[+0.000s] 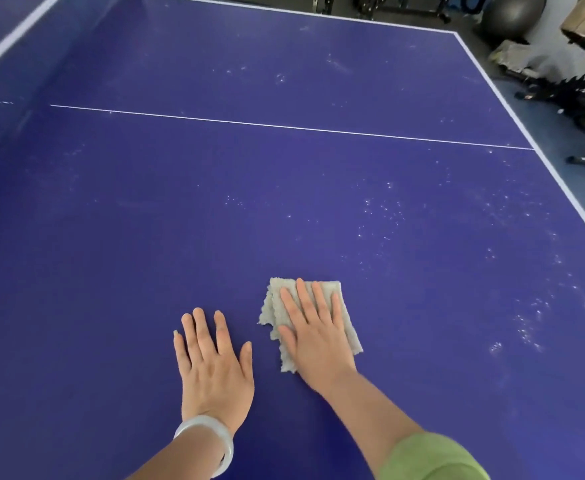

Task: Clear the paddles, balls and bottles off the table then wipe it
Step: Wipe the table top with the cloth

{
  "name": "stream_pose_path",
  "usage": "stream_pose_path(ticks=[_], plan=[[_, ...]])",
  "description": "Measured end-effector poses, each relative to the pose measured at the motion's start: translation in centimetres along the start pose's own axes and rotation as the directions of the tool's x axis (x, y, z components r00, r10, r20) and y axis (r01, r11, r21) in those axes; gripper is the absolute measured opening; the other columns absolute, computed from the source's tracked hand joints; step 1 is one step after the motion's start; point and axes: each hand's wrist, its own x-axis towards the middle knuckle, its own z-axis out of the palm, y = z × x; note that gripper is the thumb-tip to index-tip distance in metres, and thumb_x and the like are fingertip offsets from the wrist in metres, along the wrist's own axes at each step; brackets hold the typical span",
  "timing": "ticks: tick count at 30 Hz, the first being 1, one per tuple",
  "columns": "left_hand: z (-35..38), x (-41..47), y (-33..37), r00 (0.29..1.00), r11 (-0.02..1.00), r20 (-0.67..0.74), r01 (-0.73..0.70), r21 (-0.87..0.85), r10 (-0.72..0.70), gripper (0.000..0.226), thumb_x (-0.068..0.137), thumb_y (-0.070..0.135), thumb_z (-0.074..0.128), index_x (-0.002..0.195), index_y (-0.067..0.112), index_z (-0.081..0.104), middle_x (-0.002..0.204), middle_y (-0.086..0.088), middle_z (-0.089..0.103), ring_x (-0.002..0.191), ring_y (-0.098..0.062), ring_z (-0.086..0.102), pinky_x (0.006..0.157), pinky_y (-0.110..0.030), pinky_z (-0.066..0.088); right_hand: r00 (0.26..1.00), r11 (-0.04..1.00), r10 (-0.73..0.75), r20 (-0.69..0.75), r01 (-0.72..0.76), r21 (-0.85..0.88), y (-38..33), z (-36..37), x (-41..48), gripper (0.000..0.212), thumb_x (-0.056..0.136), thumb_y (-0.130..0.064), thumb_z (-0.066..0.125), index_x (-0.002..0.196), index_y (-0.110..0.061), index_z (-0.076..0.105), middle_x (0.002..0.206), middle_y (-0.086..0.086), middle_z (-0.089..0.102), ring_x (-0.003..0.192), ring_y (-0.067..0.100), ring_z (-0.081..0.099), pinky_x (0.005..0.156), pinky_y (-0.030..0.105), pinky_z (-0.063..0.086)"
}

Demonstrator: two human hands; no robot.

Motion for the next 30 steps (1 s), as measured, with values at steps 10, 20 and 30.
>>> stream_pose_path(ticks=[10, 20, 30], plan=[[0.2, 0.0, -0.1, 1.000, 1.000, 0.017, -0.003, -0.006, 0.003, 0.071, 0.097, 0.047, 0.020, 0.146, -0.002, 0.037, 0.153, -0.030, 0.027, 0.145, -0.044, 0.021, 0.117, -0.059, 0.020, 0.546, 0.531, 0.836, 0.058, -0.831, 0.167, 12.0, -0.9, -3.6, 0.059, 0.102, -0.044, 0.009, 0.156, -0.022, 0.004, 0.163, 0.012, 0.009, 0.149, 0.033, 0.002, 0.117, 0.059, -0.001], [0.0, 0.1, 0.1, 1.000, 1.000, 0.015, 0.013, 0.022, -0.013, 0.077, 0.099, 0.051, 0.005, 0.147, 0.000, 0.037, 0.154, -0.027, 0.029, 0.146, -0.042, 0.021, 0.118, -0.055, 0.017, 0.998, 0.998, 0.010, 0.067, -0.015, 0.065, 1.2, -1.1, 4.1, 0.064, 0.097, -0.049, 0.001, 0.156, -0.024, 0.001, 0.164, 0.004, 0.003, 0.151, 0.028, -0.003, 0.121, 0.054, 0.003], [0.1, -0.1, 0.0, 0.999, 0.999, 0.046, 0.004, 0.050, -0.006, 0.073, 0.097, 0.050, 0.016, 0.149, 0.000, 0.032, 0.155, -0.029, 0.025, 0.147, -0.043, 0.017, 0.119, -0.057, 0.016, 0.537, 0.510, 0.832, 0.143, -0.840, 0.187, 16.4, -1.2, -4.3, 0.062, 0.100, -0.051, 0.008, 0.156, -0.027, -0.003, 0.164, 0.004, -0.005, 0.150, 0.026, -0.009, 0.118, 0.056, -0.004]])
